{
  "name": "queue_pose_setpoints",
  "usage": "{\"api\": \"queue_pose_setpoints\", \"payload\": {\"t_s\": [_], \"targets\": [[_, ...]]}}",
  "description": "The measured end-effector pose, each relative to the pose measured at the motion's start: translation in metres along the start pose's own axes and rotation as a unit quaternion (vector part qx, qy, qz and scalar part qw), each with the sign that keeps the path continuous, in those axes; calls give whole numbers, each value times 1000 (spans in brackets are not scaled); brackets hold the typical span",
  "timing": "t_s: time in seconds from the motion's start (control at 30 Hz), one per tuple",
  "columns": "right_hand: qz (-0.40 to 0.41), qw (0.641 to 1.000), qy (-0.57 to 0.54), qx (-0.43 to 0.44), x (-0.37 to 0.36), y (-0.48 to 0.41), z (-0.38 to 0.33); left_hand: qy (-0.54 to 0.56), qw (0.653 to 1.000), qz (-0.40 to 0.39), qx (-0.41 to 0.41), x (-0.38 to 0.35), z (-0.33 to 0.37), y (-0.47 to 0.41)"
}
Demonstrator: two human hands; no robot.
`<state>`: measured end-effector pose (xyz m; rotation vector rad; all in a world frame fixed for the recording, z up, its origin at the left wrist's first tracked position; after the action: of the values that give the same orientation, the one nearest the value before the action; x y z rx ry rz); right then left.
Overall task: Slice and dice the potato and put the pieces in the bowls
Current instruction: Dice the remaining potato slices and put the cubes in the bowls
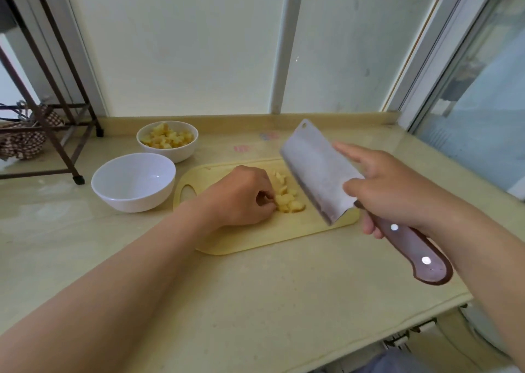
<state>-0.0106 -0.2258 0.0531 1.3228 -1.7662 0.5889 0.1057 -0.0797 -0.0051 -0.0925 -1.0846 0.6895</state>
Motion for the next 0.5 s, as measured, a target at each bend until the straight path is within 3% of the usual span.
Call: {"api": "queue_pose_setpoints", "payload": {"t_s": [0.1, 0.27, 0.5], "targets": [[51, 995, -83, -24, 10, -5, 27, -2, 1000, 7, 27, 2, -3, 0], [49, 977, -188, -90, -11, -13, 83, 25, 996, 47, 72, 3, 0, 1], [2, 979, -194, -64, -34, -25, 85, 37, 986, -44, 154, -23, 7, -1]]}}
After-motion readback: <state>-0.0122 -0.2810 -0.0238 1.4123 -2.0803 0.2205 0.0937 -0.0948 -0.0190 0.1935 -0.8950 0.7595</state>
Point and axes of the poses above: each hand's wrist, its own y-axis away from the middle knuckle, its own x-axis out of the back of the hand, z = x × y, the point moved 8 cm from there along -y, towards the middle knuckle, and after that the axes turned 7 degrees about y, right-handed, at the moved point
